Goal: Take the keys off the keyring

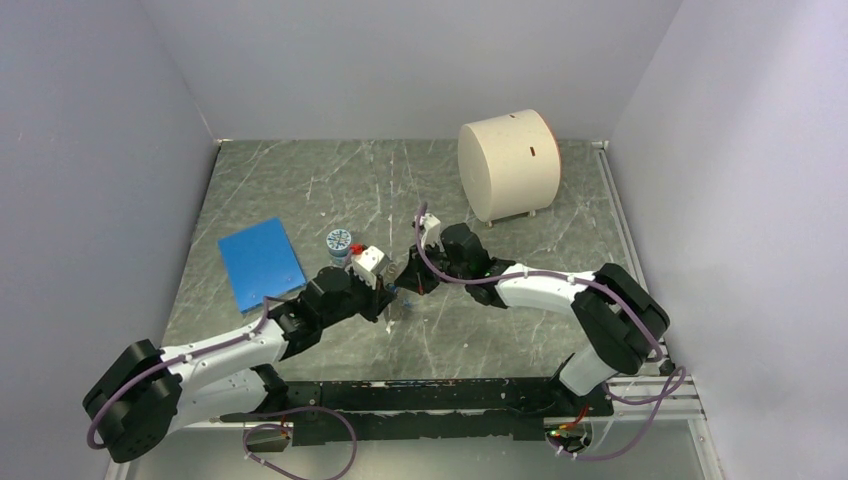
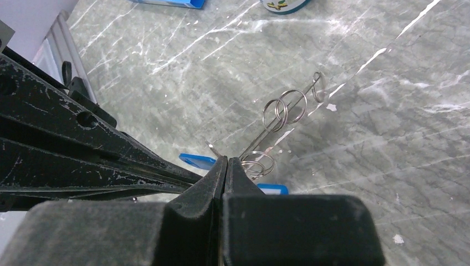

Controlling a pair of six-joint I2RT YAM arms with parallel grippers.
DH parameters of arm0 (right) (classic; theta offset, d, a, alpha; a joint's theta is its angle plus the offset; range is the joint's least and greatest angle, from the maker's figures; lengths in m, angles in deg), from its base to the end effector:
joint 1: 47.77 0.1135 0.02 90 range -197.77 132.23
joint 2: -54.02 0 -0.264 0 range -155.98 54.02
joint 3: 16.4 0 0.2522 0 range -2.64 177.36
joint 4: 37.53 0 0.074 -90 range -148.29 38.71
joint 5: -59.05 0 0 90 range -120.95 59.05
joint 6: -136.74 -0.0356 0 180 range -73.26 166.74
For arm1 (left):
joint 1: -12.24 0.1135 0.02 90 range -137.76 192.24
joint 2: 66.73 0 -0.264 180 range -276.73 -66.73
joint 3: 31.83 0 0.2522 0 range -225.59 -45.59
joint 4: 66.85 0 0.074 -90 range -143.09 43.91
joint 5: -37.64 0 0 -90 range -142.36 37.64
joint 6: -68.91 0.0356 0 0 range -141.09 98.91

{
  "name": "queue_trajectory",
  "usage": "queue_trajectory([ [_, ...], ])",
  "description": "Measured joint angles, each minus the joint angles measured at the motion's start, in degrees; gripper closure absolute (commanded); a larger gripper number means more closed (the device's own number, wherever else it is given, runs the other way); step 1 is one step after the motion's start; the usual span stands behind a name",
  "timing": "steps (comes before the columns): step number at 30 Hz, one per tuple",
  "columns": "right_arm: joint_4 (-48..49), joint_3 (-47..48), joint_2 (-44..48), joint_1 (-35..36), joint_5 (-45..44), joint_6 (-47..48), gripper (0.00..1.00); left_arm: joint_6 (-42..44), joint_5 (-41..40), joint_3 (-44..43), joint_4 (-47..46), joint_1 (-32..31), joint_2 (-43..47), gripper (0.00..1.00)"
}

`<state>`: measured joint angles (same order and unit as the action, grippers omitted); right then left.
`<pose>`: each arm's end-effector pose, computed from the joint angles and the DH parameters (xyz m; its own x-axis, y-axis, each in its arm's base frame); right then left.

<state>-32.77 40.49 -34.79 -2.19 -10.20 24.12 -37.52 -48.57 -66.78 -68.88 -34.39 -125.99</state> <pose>0.2178 0.2403 0.1951 -0.6367 -0.1358 -0.7591 -0.6973 0.5217 0.4915 0.1468 -0.1588 0.1951 -0.4668 0.0831 -0.8805 0.6624 0.6925 -0.2858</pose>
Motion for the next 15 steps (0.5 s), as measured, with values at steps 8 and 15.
queue_trajectory([
  [8,2.5,0.0,-1.2,-2.1,6.6,-2.3,1.00,3.0,2.5,1.9,-1.4,0.2,3.4,0.98],
  [15,6.1,-0.9,-1.6,-3.7,11.9,-3.8,1.00,5.5,4.4,2.6,-1.6,0.3,5.7,0.97],
])
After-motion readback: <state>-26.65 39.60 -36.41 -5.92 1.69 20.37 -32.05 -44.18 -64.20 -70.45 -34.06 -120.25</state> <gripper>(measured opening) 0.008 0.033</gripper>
